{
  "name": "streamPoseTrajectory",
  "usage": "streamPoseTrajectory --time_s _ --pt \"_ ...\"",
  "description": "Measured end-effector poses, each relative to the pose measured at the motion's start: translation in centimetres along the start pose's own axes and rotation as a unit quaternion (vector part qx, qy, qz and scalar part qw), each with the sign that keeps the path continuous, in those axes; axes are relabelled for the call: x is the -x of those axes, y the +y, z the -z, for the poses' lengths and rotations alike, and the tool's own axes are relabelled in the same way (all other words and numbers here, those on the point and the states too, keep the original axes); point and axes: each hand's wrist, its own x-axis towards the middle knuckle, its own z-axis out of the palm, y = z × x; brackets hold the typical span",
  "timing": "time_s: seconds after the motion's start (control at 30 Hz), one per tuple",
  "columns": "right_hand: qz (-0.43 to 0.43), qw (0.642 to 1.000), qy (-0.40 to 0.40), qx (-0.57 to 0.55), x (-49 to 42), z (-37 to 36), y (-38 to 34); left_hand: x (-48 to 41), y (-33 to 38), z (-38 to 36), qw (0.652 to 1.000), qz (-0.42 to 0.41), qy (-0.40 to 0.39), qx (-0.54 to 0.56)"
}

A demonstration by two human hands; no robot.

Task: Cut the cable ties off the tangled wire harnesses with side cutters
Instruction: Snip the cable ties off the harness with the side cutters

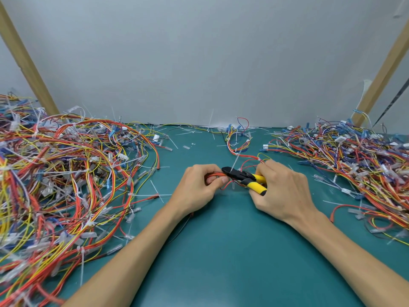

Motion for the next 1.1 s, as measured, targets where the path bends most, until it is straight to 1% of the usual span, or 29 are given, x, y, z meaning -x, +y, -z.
streamPoseTrajectory --time_s 0.13,0.3,0.43,0.57,0.73,0.83,1.03,1.1 --pt "0.013 1.000 0.009 0.011 0.00 -0.08 0.00 -0.08 -0.11 0.07 1.000 0.003 0.005 0.006" --pt "-0.001 1.000 -0.003 -0.001 -0.04 0.08 -0.09 -0.07 0.02 -0.09 1.000 0.003 0.002 0.006" --pt "0.021 1.000 0.010 0.006 -0.06 0.04 -0.02 -0.03 -0.16 0.00 1.000 0.004 0.009 0.008" --pt "-0.006 1.000 -0.003 -0.005 0.01 -0.13 0.02 0.00 0.01 -0.11 1.000 0.001 0.001 0.004" --pt "0.017 1.000 0.014 0.002 -0.02 -0.26 0.18 -0.11 -0.25 -0.09 1.000 0.000 0.008 0.002" --pt "0.001 1.000 0.008 0.000 -0.02 -0.11 0.08 -0.10 -0.10 -0.10 1.000 -0.003 0.005 0.008" --pt "-0.001 1.000 0.020 0.013 0.07 -0.17 0.05 -0.13 -0.18 -0.18 1.000 0.001 0.010 0.016" --pt "-0.006 1.000 0.012 0.008 0.09 -0.29 0.17 -0.09 -0.11 -0.13 1.000 -0.001 0.009 0.020"
